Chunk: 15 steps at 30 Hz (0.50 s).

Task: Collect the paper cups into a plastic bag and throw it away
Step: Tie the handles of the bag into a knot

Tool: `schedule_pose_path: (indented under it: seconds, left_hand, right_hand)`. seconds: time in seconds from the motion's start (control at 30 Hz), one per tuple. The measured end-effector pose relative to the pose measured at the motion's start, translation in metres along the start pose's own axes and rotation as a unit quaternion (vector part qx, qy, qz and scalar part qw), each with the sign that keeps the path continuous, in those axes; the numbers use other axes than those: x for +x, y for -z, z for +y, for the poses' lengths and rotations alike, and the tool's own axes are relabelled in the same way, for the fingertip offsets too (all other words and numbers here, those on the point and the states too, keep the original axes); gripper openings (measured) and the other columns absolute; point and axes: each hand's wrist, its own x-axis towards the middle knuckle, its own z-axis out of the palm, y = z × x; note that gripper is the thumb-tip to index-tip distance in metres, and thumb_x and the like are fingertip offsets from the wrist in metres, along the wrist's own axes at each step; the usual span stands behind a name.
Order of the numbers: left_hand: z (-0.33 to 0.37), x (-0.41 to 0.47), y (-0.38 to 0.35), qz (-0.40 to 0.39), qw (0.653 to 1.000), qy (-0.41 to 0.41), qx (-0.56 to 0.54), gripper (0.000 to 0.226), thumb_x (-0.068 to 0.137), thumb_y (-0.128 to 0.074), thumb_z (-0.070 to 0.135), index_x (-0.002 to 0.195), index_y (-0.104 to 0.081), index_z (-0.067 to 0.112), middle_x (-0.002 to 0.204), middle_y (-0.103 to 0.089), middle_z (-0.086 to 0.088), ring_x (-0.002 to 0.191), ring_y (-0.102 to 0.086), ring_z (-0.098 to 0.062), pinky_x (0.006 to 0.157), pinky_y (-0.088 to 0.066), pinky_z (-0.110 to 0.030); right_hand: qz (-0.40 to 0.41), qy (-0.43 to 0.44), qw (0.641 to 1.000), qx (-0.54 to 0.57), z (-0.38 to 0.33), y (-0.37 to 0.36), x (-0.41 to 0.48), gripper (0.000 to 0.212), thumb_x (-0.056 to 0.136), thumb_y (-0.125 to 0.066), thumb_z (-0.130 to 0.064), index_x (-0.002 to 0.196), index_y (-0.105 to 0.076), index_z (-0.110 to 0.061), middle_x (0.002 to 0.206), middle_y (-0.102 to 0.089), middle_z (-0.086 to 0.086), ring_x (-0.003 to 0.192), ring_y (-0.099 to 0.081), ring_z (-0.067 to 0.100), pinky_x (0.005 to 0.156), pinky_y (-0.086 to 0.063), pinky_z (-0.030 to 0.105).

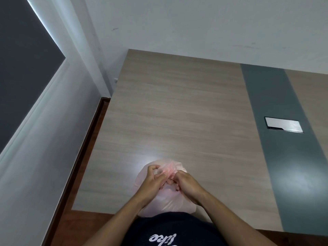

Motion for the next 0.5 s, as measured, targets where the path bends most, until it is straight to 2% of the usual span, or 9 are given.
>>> schedule_pose_path:
  seconds: [0.07,0.17,0.23,0.3,0.37,0.43,0.5]
  left_hand:
    - [-0.006,-0.001,0.001,0.013,1.0,0.009,0.005,0.054,0.086,-0.065,0.07,0.129,-0.045,0.043,0.104,-0.086,0.015,0.097,-0.082,-0.005,0.081,-0.061,-0.02]
    - [-0.015,-0.002,0.0,0.026,0.999,0.016,0.008,0.056,0.084,-0.065,0.065,0.129,-0.046,0.036,0.107,-0.086,0.008,0.1,-0.082,-0.006,0.087,-0.06,-0.023]
    - [-0.017,-0.004,-0.001,0.025,0.999,0.021,0.019,0.054,0.085,-0.063,0.065,0.129,-0.046,0.038,0.109,-0.084,0.017,0.098,-0.08,0.001,0.085,-0.057,-0.018]
    - [-0.016,-0.007,-0.001,0.025,0.999,0.02,0.039,0.042,0.094,-0.059,0.062,0.128,-0.044,0.042,0.106,-0.081,0.027,0.096,-0.078,0.005,0.077,-0.054,-0.01]
    - [-0.017,-0.007,-0.002,0.038,0.997,0.024,0.062,0.023,0.109,-0.054,0.053,0.127,-0.044,0.043,0.105,-0.083,0.013,0.096,-0.078,0.0,0.076,-0.053,-0.013]
    - [-0.021,-0.006,-0.001,0.045,0.995,0.032,0.086,0.019,0.114,-0.049,0.051,0.129,-0.045,0.039,0.111,-0.081,0.003,0.104,-0.077,-0.01,0.081,-0.053,-0.024]
    - [-0.024,-0.006,0.0,0.047,0.993,0.039,0.104,0.019,0.116,-0.045,0.051,0.127,-0.048,0.036,0.114,-0.079,-0.002,0.105,-0.075,-0.016,0.086,-0.056,-0.031]
  right_hand:
    - [0.015,-0.012,1.0,0.001,0.004,0.001,0.001,0.034,0.09,-0.045,-0.021,0.067,-0.07,-0.029,0.069,-0.065,-0.008,0.06,-0.052,0.008,0.062,-0.045,0.027]
    - [0.021,-0.018,1.0,-0.012,0.005,-0.002,0.001,0.041,0.092,-0.044,-0.021,0.064,-0.071,-0.035,0.067,-0.066,-0.011,0.059,-0.052,0.005,0.063,-0.045,0.026]
    - [0.019,-0.021,0.999,-0.024,0.005,-0.005,0.001,0.039,0.094,-0.044,-0.022,0.066,-0.068,-0.034,0.069,-0.065,-0.01,0.062,-0.053,0.007,0.065,-0.045,0.027]
    - [0.017,-0.022,0.999,-0.03,0.007,-0.008,0.001,0.035,0.098,-0.042,-0.02,0.074,-0.065,-0.029,0.074,-0.065,-0.007,0.069,-0.053,0.012,0.07,-0.045,0.03]
    - [0.012,-0.027,0.999,-0.043,0.01,-0.008,0.002,0.03,0.101,-0.041,-0.018,0.086,-0.067,-0.019,0.079,-0.068,-0.003,0.075,-0.057,0.015,0.074,-0.047,0.031]
    - [0.008,-0.038,0.997,-0.059,0.012,-0.007,0.004,0.034,0.103,-0.039,-0.017,0.098,-0.071,-0.006,0.09,-0.076,0.01,0.08,-0.062,0.015,0.078,-0.049,0.032]
    - [-0.001,-0.033,0.997,-0.068,0.011,-0.006,0.003,0.041,0.106,-0.036,-0.016,0.112,-0.075,-0.004,0.099,-0.082,0.011,0.081,-0.068,0.009,0.078,-0.052,0.027]
